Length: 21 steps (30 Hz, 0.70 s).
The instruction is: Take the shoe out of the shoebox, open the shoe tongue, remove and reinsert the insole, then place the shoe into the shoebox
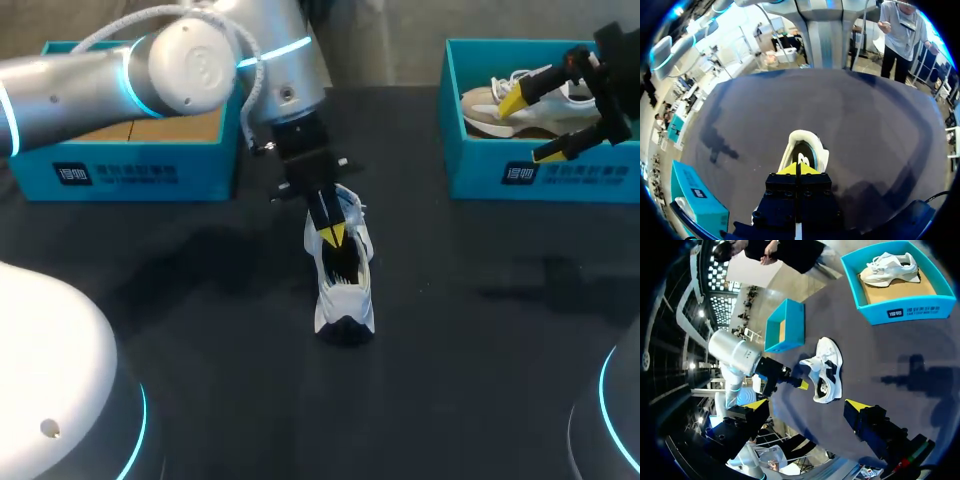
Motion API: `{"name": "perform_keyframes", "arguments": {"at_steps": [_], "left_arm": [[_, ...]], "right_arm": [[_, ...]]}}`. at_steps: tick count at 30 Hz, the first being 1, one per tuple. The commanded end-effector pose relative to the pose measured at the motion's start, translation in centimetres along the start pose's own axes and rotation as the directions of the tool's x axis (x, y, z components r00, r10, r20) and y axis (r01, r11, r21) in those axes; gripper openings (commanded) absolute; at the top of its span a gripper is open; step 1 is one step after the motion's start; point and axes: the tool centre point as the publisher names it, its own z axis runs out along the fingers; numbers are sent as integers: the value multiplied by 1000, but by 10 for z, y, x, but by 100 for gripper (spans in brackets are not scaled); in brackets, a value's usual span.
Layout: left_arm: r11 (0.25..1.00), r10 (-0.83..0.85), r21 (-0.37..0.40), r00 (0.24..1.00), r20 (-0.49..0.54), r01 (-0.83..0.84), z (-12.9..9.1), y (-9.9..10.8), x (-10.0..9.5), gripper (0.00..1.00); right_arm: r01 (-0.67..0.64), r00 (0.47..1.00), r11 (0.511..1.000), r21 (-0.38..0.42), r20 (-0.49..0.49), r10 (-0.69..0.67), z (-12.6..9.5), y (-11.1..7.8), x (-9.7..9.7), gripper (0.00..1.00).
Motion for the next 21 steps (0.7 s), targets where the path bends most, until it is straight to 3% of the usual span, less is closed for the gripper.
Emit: {"name": "perform_keyframes", "arguments": {"at_steps": [1, 5, 17, 21], "left_arm": [[999, 7, -45, 986, -165, -14, 0, 1, -17, 0], [996, 7, -81, 976, -219, -26, 8, 8, -19, 0], [998, 7, -64, 980, -200, -20, 30, 13, -9, 0], [992, 42, -110, 976, -215, -67, 42, 20, -1, 0]], "right_arm": [[-1, 1000, 1000, -1, 2, 1, 1, 0, 0, 100], [-1, 1000, 1000, -1, 2, 1, 1, 0, 0, 100], [-1, 1000, 1000, -1, 2, 1, 1, 0, 0, 100], [-1, 1000, 1000, -1, 2, 1, 1, 0, 0, 100]]}}
